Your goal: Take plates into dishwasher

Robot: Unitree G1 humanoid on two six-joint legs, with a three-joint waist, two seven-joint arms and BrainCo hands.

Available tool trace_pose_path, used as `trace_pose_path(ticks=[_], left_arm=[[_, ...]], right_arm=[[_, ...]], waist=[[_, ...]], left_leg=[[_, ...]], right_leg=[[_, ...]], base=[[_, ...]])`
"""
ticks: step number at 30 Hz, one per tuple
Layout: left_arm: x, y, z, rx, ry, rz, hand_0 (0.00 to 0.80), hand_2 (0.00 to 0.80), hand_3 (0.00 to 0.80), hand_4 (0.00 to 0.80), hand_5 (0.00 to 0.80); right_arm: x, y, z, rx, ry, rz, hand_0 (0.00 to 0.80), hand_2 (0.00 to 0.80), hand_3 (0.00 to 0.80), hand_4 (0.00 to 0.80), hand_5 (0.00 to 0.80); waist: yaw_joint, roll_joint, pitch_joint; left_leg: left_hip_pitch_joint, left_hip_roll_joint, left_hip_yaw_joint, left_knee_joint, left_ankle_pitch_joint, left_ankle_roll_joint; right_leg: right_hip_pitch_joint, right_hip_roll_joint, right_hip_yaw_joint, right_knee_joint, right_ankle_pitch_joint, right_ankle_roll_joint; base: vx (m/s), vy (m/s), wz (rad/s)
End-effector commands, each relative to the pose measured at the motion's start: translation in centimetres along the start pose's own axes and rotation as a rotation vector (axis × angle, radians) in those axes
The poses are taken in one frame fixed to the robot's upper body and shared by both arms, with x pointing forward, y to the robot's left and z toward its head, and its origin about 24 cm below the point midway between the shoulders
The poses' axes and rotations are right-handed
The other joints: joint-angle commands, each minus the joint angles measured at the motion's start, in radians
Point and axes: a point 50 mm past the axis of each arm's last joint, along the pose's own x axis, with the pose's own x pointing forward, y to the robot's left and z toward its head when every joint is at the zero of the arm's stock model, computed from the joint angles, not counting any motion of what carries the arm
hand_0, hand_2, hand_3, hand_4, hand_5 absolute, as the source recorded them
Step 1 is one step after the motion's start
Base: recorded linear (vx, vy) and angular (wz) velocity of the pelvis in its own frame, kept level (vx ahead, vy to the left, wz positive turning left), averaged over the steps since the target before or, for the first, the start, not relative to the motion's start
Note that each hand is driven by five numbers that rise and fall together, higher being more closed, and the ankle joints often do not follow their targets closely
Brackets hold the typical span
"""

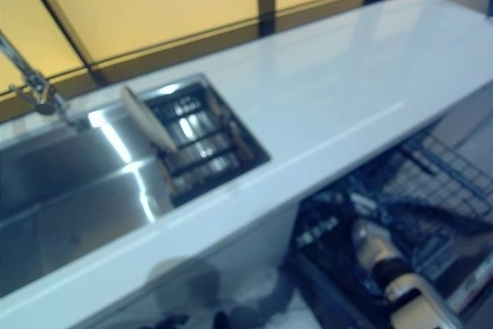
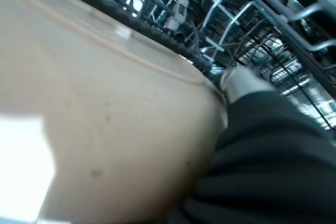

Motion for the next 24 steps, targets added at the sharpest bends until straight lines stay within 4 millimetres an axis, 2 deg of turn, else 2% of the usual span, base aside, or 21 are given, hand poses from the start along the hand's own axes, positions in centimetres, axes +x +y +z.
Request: trace_pose_path(ticks=[1,3,5,8,9,24], left_arm=[[0.55,0.75,1.66,0.041,-0.023,0.007,0.000,0.000,0.000,0.000,0.000],[0.54,0.73,1.58,0.040,-0.022,0.008,0.000,0.000,0.000,0.000,0.000],[0.55,0.78,1.61,0.039,-0.020,0.007,0.000,0.000,0.000,0.000,0.000],[0.55,0.76,1.56,0.038,-0.018,0.006,0.000,0.000,0.000,0.000,0.000],[0.54,0.73,1.50,0.038,-0.017,0.005,0.000,0.000,0.000,0.000,0.000],[0.48,0.89,1.15,0.028,0.000,0.015,0.000,0.000,0.000,0.000,0.000]], right_arm=[[-0.73,2.68,-0.51,-0.060,0.015,0.108,0.414,0.414,0.414,0.414,0.414],[-0.76,2.73,-0.47,-0.060,0.014,0.104,0.355,0.355,0.355,0.355,0.355],[-0.75,2.71,-0.40,-0.059,0.012,0.102,0.151,0.151,0.151,0.151,0.151],[-0.79,2.84,-0.42,-0.058,0.008,0.098,0.069,0.069,0.069,0.069,0.069],[-0.83,2.89,-0.44,-0.057,0.005,0.094,0.000,0.000,0.000,0.000,0.000],[-0.91,2.37,-0.02,-0.047,-0.015,0.070,0.000,0.000,0.000,0.000,0.000]], waist=[[0.028,-0.035,0.029],[0.028,-0.036,0.028],[0.028,-0.037,0.026],[0.028,-0.038,0.024],[0.028,-0.039,0.024],[0.027,-0.050,0.015]], left_leg=[[0.037,-0.040,0.015,-0.004,-0.111,-0.002],[0.038,-0.038,0.016,-0.004,-0.111,-0.002],[0.038,-0.038,0.017,-0.004,-0.111,-0.002],[0.039,-0.038,0.017,-0.004,-0.112,-0.002],[0.040,-0.038,0.017,-0.004,-0.112,-0.002],[0.049,-0.037,0.020,-0.004,-0.113,-0.001]], right_leg=[[-0.135,-0.027,0.030,0.101,0.014,0.009],[-0.135,-0.027,0.031,0.100,0.014,0.009],[-0.134,-0.026,0.033,0.100,0.014,0.009],[-0.132,-0.025,0.033,0.097,0.014,0.009],[-0.130,-0.025,0.033,0.097,0.014,0.009],[-0.119,-0.022,0.033,0.094,0.013,0.009]], base=[[0.000,0.000,0.00],[0.000,0.000,0.00],[0.000,0.000,0.00],[0.000,0.000,0.00],[0.000,0.000,0.00],[0.000,0.000,0.00]])
